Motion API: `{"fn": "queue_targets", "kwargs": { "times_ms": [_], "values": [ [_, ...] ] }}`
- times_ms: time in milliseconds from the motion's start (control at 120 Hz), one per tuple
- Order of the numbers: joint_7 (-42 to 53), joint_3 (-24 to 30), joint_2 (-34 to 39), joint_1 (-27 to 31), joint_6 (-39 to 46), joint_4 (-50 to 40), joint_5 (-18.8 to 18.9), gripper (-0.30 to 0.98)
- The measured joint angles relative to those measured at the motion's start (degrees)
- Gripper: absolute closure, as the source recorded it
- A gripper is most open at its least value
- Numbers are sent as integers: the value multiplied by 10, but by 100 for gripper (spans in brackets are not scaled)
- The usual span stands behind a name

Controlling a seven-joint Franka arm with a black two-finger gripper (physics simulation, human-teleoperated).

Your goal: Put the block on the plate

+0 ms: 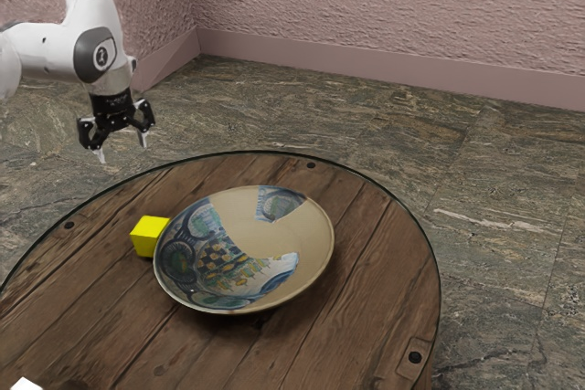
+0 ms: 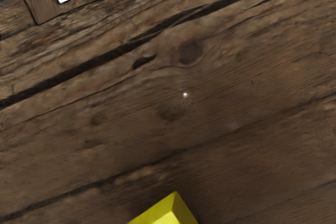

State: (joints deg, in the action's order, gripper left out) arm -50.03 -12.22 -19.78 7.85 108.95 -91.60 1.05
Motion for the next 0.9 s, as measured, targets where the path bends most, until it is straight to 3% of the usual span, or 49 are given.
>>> {"fn": "queue_targets", "kwargs": {
  "times_ms": [250,558,900],
  "values": [
    [-104,0,-22,0,90,-72,-22,0],
    [-218,-1,32,-18,190,-193,-30,0],
    [-315,-1,51,-37,234,-256,-37,0]
  ]
}}
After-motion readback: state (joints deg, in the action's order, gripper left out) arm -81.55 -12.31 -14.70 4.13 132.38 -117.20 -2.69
